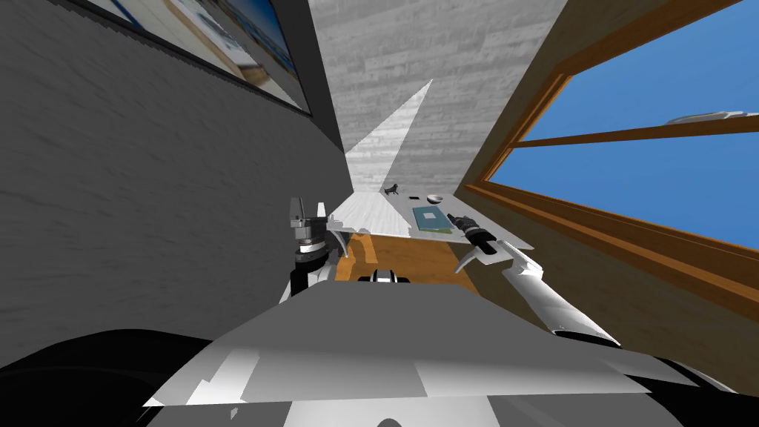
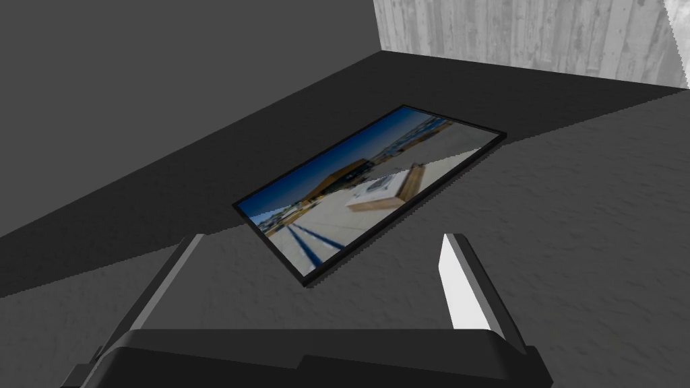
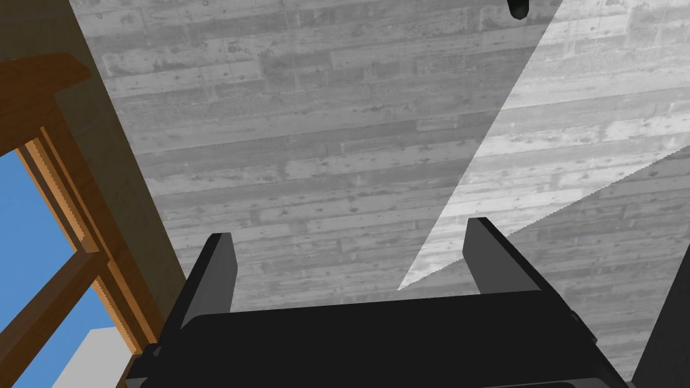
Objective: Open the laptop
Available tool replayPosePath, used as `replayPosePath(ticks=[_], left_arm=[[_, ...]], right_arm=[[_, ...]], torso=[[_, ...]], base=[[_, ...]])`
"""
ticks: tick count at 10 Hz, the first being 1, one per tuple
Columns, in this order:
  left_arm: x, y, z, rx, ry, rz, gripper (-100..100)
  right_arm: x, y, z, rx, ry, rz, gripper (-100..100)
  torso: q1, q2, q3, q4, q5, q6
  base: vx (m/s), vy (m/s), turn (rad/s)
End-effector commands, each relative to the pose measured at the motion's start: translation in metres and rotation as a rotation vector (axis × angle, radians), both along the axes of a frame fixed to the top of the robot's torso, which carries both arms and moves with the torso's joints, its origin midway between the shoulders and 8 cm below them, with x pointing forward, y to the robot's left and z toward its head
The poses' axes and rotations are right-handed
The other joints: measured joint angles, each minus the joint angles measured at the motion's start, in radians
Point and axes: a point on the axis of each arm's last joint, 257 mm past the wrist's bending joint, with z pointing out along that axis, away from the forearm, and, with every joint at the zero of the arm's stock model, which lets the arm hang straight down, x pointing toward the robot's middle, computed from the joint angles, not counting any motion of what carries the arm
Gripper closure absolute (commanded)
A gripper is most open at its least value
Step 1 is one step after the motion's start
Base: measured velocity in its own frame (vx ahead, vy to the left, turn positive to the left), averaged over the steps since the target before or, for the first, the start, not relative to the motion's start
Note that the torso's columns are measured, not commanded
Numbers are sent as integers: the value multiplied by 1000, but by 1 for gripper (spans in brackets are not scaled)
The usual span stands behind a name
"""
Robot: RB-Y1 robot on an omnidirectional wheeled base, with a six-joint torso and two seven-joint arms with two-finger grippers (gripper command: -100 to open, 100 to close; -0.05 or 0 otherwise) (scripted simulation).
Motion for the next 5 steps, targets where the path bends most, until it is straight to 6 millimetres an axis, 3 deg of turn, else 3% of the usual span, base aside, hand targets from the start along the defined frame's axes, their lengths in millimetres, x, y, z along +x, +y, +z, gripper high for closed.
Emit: replayPosePath(ticks=[1, 5], left_arm=[[0, 0, 0, 0, 0, 0, 0], [0, 0, 0, 0, 0, 0, 0]], right_arm=[[0, 0, 0, 0, 0, 0, 0], [0, 0, 0, 0, 0, 0, 0]], torso=[[0, 0, 0, 0, 0, 0], [0, 1, 1, 0, 0, 0]], base=[[0, 0, 0], [0, 0, 0]])
